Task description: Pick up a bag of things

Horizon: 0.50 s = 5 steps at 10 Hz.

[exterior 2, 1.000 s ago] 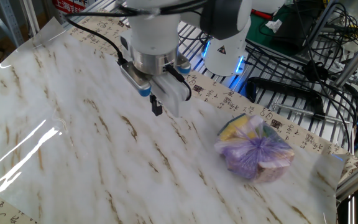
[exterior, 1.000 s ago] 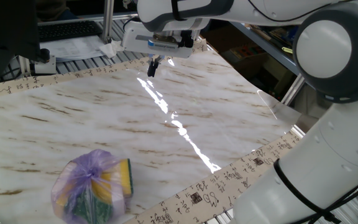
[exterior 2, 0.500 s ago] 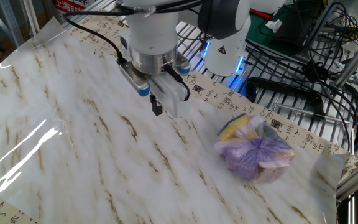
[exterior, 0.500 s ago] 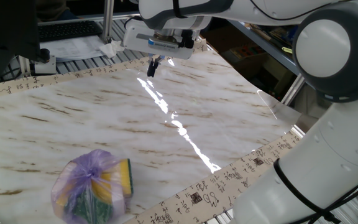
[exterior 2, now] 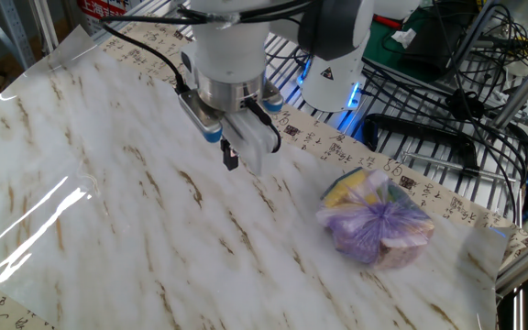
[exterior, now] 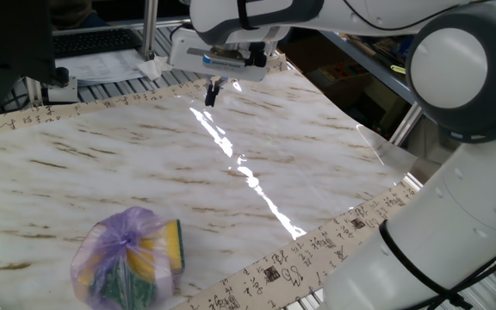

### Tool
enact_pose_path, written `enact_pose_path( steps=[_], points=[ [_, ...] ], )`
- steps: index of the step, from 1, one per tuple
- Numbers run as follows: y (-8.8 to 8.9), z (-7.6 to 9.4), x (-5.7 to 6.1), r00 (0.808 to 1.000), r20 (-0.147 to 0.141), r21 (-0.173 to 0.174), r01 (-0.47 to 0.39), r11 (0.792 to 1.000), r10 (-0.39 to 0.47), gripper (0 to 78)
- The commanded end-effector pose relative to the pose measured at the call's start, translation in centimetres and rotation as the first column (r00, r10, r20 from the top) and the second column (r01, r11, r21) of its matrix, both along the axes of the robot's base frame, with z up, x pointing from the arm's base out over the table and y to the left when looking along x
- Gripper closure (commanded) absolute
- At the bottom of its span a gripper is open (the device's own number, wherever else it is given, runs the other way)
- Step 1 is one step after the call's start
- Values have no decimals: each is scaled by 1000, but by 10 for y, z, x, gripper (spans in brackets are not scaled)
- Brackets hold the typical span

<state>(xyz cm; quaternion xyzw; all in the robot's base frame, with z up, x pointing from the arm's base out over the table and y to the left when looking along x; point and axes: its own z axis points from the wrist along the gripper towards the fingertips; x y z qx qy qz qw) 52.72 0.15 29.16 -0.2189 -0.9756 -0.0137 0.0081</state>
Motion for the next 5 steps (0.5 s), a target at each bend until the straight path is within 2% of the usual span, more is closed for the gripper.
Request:
enact_pose_path(
  steps=[1, 2, 5],
  points=[
    [0, 1, 1, 999, 21, -4, -25, 1000, 25, 776],
    [0, 1, 1, 999, 26, -12, -27, 1000, 27, 776],
    [0, 1, 1, 1000, 20, -2, -18, 1000, 18, 776]
  ],
)
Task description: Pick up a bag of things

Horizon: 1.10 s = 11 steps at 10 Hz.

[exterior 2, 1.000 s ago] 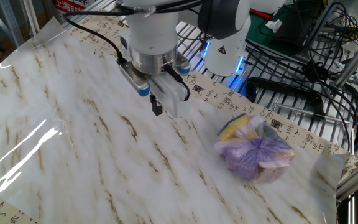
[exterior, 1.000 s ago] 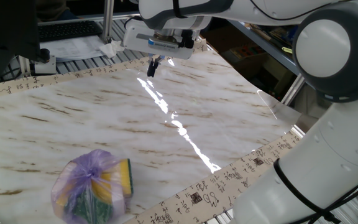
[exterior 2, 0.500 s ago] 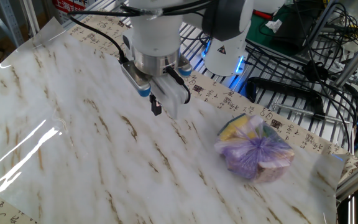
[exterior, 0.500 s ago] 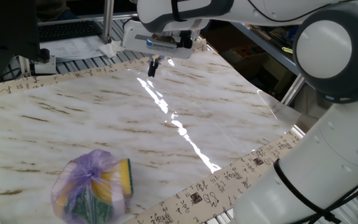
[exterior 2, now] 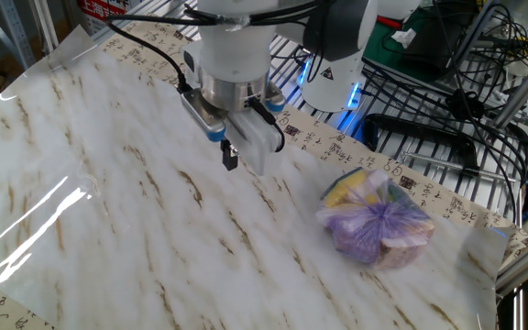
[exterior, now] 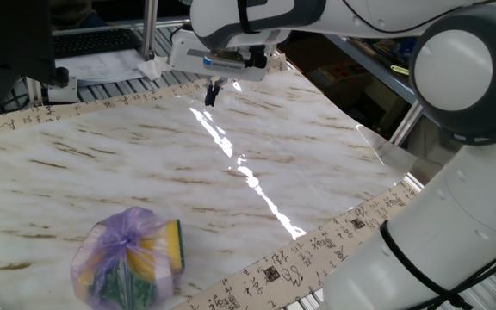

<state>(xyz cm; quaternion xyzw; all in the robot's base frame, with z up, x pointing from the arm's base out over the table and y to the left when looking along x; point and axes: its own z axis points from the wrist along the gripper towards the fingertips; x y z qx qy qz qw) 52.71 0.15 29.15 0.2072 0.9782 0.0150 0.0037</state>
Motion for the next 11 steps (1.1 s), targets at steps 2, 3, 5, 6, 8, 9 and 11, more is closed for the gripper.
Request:
enact_pose_path(
  steps=[2, 3, 5, 6, 8, 9, 11],
  points=[
    [-1, 3, -1, 1000, -24, 18, -7, 1000, 8, 776],
    [0, 3, -1, 1000, -27, 24, -8, 1000, 9, 776],
    [9, 2, -13, 999, -34, 40, -12, 999, 13, 776],
    [15, 0, -20, 999, -34, 39, -10, 999, 11, 776],
    [27, -4, -34, 1000, -29, 38, -8, 999, 10, 776],
    [35, -6, -45, 999, -33, 42, 4, 999, -2, 776],
    [53, -12, -60, 999, -30, 42, 25, 999, -24, 776]
  ],
)
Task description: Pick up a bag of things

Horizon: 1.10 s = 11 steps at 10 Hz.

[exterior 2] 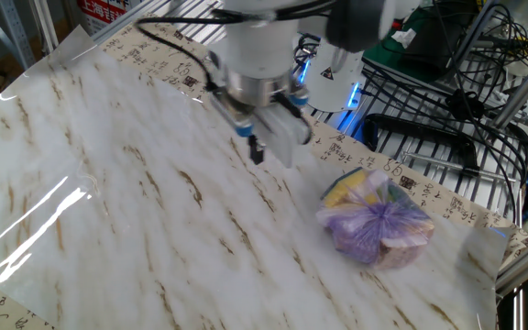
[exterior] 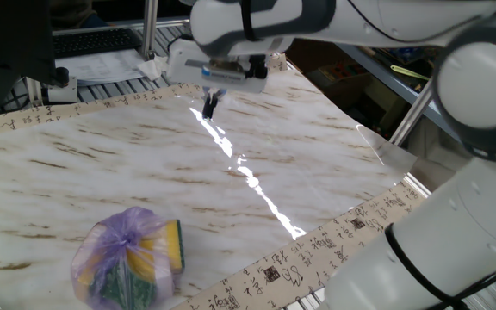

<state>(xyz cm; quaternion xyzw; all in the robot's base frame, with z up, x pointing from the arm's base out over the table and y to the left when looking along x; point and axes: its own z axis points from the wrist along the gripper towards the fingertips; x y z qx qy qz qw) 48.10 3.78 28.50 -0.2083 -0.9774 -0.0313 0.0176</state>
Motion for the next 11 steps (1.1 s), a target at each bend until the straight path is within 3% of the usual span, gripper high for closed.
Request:
enact_pose_path(
  steps=[1, 3, 4, 6, 7, 9, 11],
  points=[
    [21, -7, -17, 1000, 5, 2, 28, 1000, -28, 776],
    [43, -12, -37, 999, 3, 1, 38, 999, -38, 776],
    [45, -13, -40, 999, 3, 2, 37, 999, -37, 776],
    [59, -19, -58, 999, 3, 7, 38, 999, -38, 776],
    [60, -19, -59, 999, 3, 8, 39, 999, -39, 776],
    [75, -22, -79, 999, 2, 10, 54, 999, -54, 776],
    [85, -22, -89, 998, 0, 15, 68, 998, -68, 776]
  ],
)
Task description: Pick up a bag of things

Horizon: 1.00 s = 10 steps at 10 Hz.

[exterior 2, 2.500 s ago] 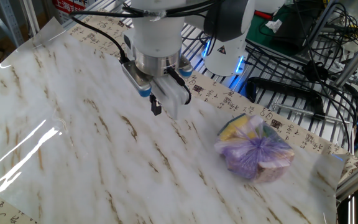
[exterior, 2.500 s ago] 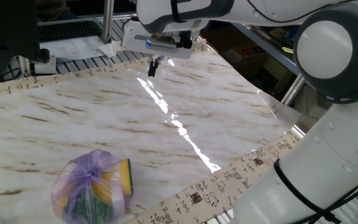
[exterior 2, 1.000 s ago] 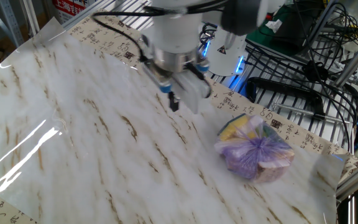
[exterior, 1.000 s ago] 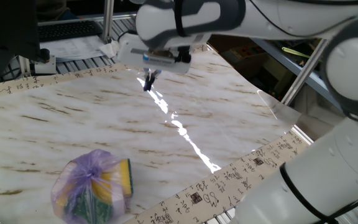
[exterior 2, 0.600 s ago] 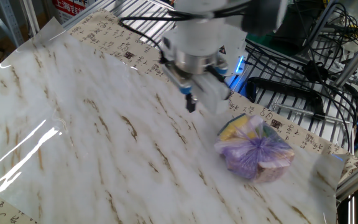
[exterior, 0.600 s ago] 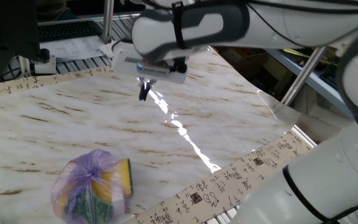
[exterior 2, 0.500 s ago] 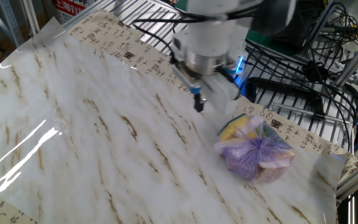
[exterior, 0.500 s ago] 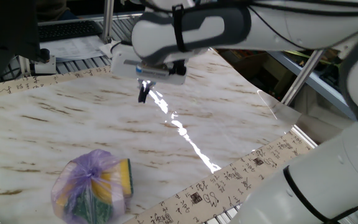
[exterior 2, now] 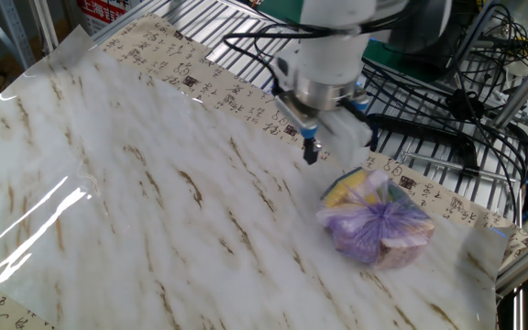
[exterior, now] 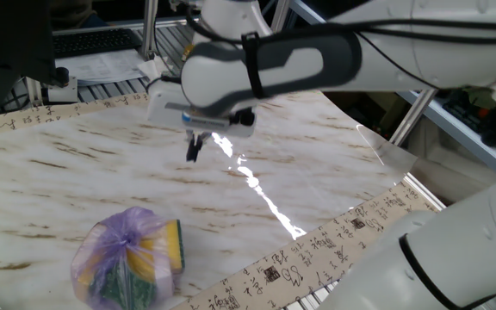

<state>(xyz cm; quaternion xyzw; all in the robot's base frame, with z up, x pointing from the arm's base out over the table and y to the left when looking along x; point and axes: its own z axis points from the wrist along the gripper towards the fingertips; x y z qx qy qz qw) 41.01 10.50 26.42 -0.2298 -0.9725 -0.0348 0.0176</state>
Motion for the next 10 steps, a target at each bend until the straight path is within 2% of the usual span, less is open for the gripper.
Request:
enact_pose_path(
  steps=[1, 6, 9, 10],
  points=[
    [22, 0, -22, 1000, -2, 9, 29, 1000, -29, 776],
    [40, -10, -45, 999, 1, 8, 39, 999, -39, 776],
    [50, -10, -53, 999, -1, 11, 48, 999, -48, 776],
    [58, -12, -56, 998, -1, 7, 60, 998, -60, 776]
  ],
)
